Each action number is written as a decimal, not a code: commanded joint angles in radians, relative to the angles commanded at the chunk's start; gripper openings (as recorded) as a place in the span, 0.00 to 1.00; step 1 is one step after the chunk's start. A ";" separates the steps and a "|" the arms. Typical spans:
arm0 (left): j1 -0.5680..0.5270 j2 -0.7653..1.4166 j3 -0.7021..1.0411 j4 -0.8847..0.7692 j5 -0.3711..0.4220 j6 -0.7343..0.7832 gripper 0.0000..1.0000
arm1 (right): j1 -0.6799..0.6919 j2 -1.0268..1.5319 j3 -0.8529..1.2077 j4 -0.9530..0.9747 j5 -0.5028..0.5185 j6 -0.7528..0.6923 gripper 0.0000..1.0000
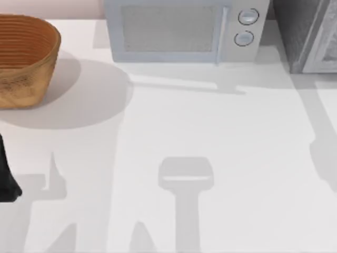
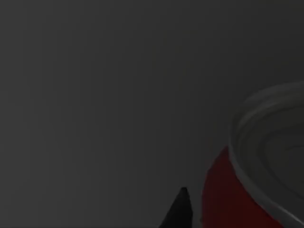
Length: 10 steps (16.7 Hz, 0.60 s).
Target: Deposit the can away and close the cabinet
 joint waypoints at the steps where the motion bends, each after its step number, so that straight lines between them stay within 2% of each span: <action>1: 0.000 0.000 0.000 0.000 0.000 0.000 1.00 | 0.000 0.000 0.000 0.000 0.000 0.000 0.45; 8: 0.000 0.000 0.000 0.000 0.000 0.000 1.00 | 0.000 0.000 0.000 0.000 0.000 0.000 0.98; 10: 0.000 0.000 0.000 0.000 0.000 0.000 1.00 | 0.000 0.000 0.000 0.000 0.000 0.000 1.00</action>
